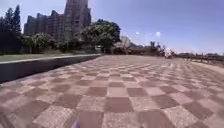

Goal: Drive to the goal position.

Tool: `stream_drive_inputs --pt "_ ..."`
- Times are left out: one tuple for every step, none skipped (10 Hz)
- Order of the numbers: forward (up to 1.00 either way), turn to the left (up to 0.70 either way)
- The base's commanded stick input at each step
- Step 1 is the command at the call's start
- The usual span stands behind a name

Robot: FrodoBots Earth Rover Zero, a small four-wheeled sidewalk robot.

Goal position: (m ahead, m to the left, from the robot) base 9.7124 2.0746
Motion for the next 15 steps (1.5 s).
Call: stream_drive_inputs --pt "1.00 -0.40" --pt "1.00 -0.30" --pt "1.00 -0.01" --pt "1.00 0.00" --pt "1.00 0.00" --pt "1.00 0.00" --pt "1.00 0.00" --pt "1.00 0.00" --pt "1.00 0.00" --pt "1.00 0.00" --pt "1.00 0.00" --pt "1.00 -0.19" --pt "1.00 -0.40" --pt "1.00 -0.25" --pt "1.00 -0.01"
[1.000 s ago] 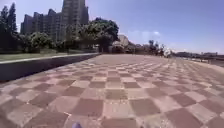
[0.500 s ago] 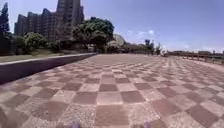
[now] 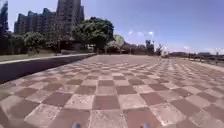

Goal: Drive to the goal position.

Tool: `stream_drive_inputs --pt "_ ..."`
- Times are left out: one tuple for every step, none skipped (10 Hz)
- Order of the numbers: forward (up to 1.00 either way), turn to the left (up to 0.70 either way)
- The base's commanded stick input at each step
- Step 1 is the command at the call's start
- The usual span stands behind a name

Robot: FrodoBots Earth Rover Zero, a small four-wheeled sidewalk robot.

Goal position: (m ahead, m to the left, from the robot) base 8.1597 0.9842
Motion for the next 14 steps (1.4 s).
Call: stream_drive_inputs --pt "1.00 0.00" --pt "1.00 0.00" --pt "1.00 0.00" --pt "1.00 0.00" --pt "1.00 0.00" --pt "1.00 0.00" --pt "1.00 0.00" --pt "1.00 -0.01" --pt "1.00 -0.22" --pt "1.00 -0.40" --pt "1.00 -0.40" --pt "1.00 -0.40" --pt "1.00 -0.36" --pt "1.00 -0.13"
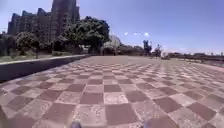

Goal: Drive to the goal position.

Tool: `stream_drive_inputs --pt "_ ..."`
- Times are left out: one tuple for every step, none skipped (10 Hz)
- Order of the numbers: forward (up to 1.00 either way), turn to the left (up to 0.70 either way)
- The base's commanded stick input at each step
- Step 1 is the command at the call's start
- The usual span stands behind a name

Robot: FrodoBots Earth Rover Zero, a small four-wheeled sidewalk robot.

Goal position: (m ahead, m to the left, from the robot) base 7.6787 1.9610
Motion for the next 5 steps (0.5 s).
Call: stream_drive_inputs --pt "1.00 0.00" --pt "1.00 0.00" --pt "1.00 0.00" --pt "1.00 0.00" --pt "1.00 0.00"
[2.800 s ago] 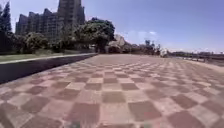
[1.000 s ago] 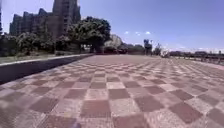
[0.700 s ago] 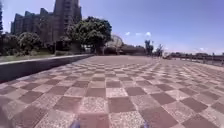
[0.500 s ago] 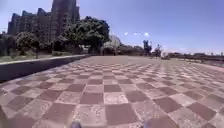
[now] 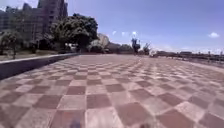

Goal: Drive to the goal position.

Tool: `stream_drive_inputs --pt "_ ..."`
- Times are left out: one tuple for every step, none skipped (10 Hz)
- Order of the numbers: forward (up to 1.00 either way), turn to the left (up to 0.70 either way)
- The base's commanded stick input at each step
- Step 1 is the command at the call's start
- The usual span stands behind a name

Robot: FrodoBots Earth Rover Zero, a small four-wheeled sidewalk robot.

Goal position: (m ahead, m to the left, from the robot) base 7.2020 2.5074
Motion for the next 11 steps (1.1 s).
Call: stream_drive_inputs --pt "1.00 0.00" --pt "1.00 0.00" --pt "1.00 0.00" --pt "1.00 0.00" --pt "1.00 0.00" --pt "1.00 0.00" --pt "1.00 0.00" --pt "1.00 0.00" --pt "1.00 0.00" --pt "1.00 0.00" --pt "1.00 0.00"
